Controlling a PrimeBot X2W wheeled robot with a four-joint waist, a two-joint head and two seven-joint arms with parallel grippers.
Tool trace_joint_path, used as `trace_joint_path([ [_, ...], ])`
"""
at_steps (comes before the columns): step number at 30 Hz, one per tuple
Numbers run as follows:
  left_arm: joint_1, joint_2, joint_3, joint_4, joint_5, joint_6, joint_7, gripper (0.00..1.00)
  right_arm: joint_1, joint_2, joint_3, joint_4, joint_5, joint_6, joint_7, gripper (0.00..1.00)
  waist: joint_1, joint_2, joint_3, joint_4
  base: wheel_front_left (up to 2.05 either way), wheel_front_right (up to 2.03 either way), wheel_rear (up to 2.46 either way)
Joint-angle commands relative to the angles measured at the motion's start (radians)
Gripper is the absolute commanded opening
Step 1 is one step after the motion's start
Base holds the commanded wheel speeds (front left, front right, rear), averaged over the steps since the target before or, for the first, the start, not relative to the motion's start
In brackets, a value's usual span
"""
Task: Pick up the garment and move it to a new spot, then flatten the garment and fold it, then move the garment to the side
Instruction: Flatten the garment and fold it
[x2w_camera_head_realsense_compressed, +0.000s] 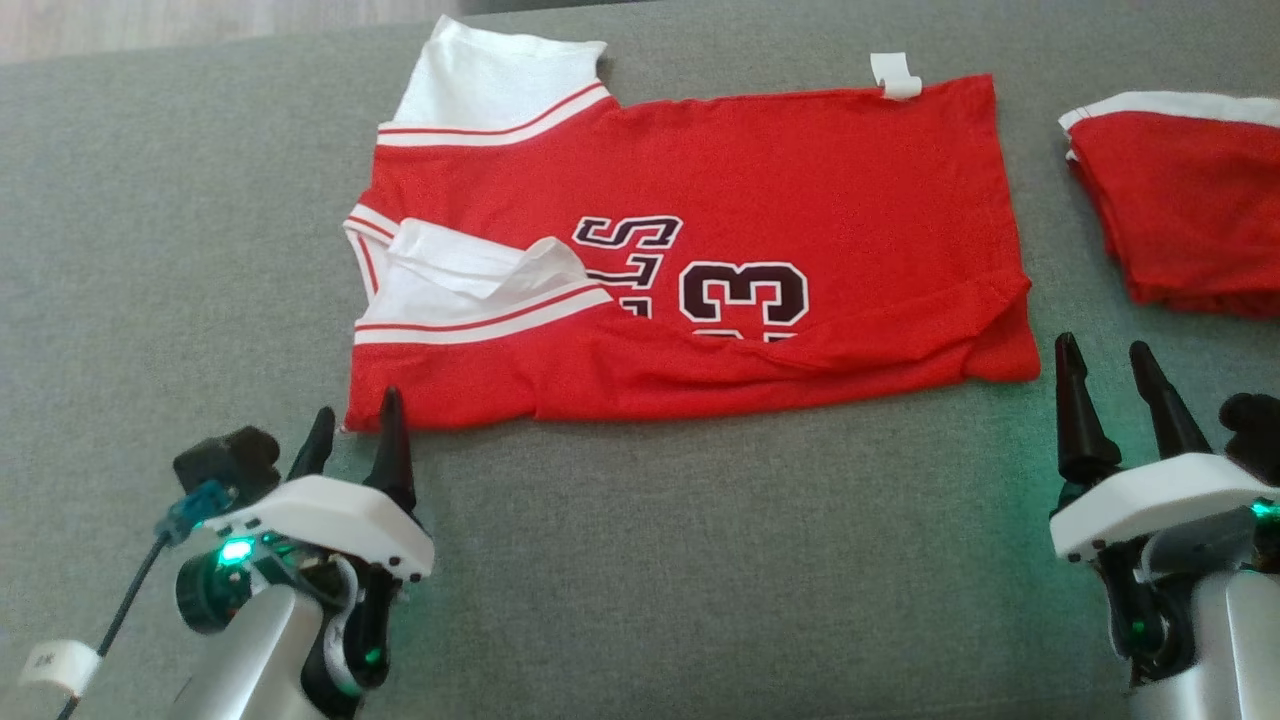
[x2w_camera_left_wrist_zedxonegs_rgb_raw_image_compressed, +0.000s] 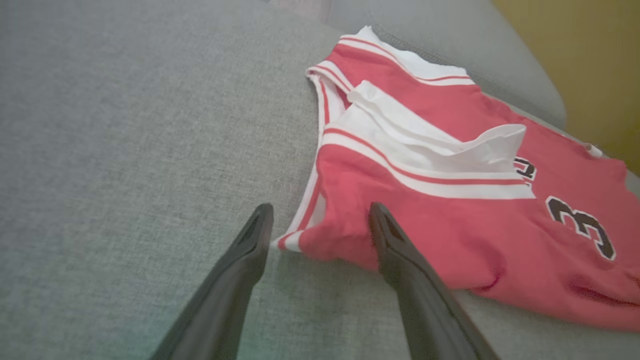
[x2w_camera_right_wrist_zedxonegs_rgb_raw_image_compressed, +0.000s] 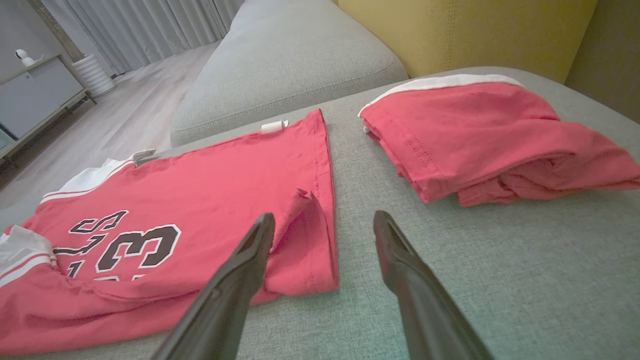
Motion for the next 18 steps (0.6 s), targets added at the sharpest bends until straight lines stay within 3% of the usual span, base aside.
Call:
trace_joint_path([
  [1, -0.031, 0.016, 0.048, -0.019, -0.005, 0.011, 0.003, 1.00, -0.033, -0.005, 0.026, -0.036, 0.006, 0.007, 0.003, 1.00, 0.0000, 0.0000, 0.007, -0.006, 0.00, 0.00, 0.00],
  [9, -0.029, 0.006, 0.046, 0.013, -0.025, 0.032, 0.039, 1.00, -0.053, -0.005, 0.027, -0.014, 0.004, 0.007, 0.011, 1.00, 0.0000, 0.0000, 0.021, -0.016, 0.00, 0.00, 0.00],
  [10, -0.029, 0.004, 0.046, 0.014, -0.028, 0.031, 0.039, 0.91, -0.056, -0.005, 0.029, -0.008, 0.003, 0.007, 0.014, 1.00, 0.0000, 0.0000, 0.022, -0.016, 0.00, 0.00, 0.00],
  [11, -0.030, 0.003, 0.044, 0.015, -0.029, 0.027, 0.039, 0.61, -0.059, -0.005, 0.031, -0.001, 0.002, 0.007, 0.017, 1.00, 0.0000, 0.0000, 0.023, -0.016, 0.00, 0.00, 0.00],
  [12, -0.030, 0.001, 0.044, 0.015, -0.031, 0.023, 0.037, 0.45, -0.063, -0.005, 0.032, 0.007, 0.003, 0.007, 0.021, 1.00, 0.0000, 0.0000, 0.024, -0.017, 0.00, 0.00, 0.00],
  [13, -0.031, 0.000, 0.042, 0.015, -0.032, 0.019, 0.035, 0.16, -0.067, -0.005, 0.034, 0.017, -0.001, 0.007, 0.024, 1.00, 0.0000, 0.0000, 0.025, -0.017, 0.00, 0.00, 0.00],
  [14, -0.031, -0.001, 0.040, 0.015, -0.033, 0.014, 0.034, 0.00, -0.072, -0.005, 0.034, 0.027, -0.007, 0.007, 0.026, 1.00, 0.0000, 0.0000, 0.026, -0.016, 0.00, 0.00, 0.00],
  [18, -0.035, -0.005, 0.035, 0.007, -0.032, -0.004, 0.017, 0.00, -0.092, -0.005, 0.034, 0.085, -0.024, 0.007, 0.041, 1.00, 0.0000, 0.0000, 0.026, -0.011, 0.00, 0.00, 0.00],
])
